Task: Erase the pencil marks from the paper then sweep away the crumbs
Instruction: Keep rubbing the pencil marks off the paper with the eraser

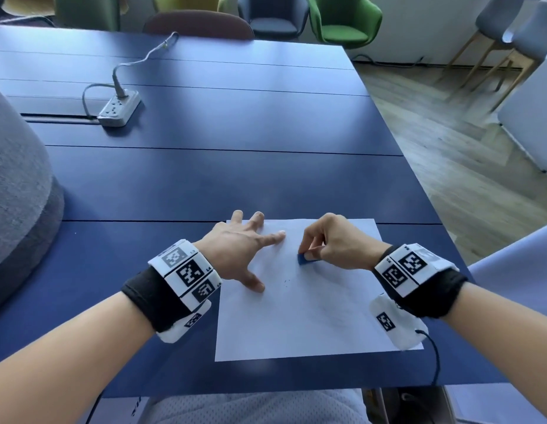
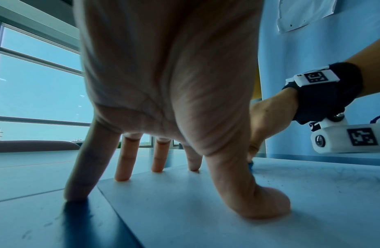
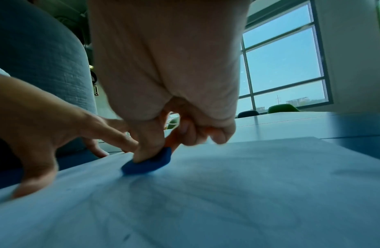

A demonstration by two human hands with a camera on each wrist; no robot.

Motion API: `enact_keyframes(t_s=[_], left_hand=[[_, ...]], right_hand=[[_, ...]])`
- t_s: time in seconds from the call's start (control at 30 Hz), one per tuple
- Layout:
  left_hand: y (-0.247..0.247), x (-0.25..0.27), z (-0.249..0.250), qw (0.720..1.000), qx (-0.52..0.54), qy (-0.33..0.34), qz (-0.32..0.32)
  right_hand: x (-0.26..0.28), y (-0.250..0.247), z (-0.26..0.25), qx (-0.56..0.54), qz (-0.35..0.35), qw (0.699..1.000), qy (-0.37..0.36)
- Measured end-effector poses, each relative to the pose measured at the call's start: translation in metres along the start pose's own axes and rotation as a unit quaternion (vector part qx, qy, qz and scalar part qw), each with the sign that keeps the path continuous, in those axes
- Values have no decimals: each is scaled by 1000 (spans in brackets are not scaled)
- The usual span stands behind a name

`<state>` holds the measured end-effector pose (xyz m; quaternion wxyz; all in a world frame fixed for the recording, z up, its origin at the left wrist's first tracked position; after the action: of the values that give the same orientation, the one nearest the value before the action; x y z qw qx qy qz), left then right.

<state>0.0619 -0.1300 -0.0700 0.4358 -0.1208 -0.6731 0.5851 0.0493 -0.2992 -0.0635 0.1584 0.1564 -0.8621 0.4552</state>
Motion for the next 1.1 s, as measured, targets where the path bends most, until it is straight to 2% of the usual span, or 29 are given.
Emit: enact_keyframes(t_s=[0.07, 0.2, 0.37, 0.5, 0.53, 0.63, 0.67, 0.7, 0.8, 0.83, 0.97, 1.0, 1.03, 1.1], left_hand=[[1, 0, 0, 1000, 3, -2, 0], [1, 0, 1, 1000, -1, -1, -4], [0, 0, 0, 1000, -1, -5, -5], [0, 0, 1, 1000, 1, -4, -9], [0, 1, 1, 1000, 0, -4, -10], [0, 1, 1, 1000, -2, -6, -10], [0, 1, 1, 1000, 0, -7, -10], [0, 1, 1, 1000, 1, -8, -9], [0, 0, 2, 1000, 1, -5, -9], [0, 0, 1, 1000, 1, -5, -9], [0, 0, 0, 1000, 2, -7, -8], [0, 0, 1, 1000, 4, -7, -8], [0, 0, 0, 1000, 4, -7, -7], [1, 0, 0, 1000, 3, -6, -9]], right_hand=[[0, -1, 2, -24, 21, 999, 4], [16, 13, 3, 9, -88, 996, -7], [11, 7, -1, -26, 3, 1000, -4], [26, 23, -2, 30, -113, 993, -27], [23, 22, -5, 33, -104, 993, -34], [8, 12, -9, -4, -5, 999, -43], [8, 12, -8, -11, 6, 999, -45], [11, 15, -5, -12, -6, 999, -50], [29, 30, -3, 39, -117, 991, -60], [30, 31, -5, 51, -135, 988, -61], [12, 21, -16, 1, -31, 997, -75], [12, 22, -15, -4, -26, 997, -75], [15, 24, -13, 3, -41, 996, -76], [26, 32, -12, 60, -124, 987, -78]])
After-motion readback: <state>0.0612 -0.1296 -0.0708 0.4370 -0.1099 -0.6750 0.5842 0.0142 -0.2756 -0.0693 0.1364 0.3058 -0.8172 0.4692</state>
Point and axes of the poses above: each hand's wrist, its own x-axis away from the middle knuckle, its own y-axis out of the palm, z = x × y, the point moved 5 cm from there along -x, towards the middle knuckle, and after that the axes turned 11 degrees about y, right-handed, at the moved point
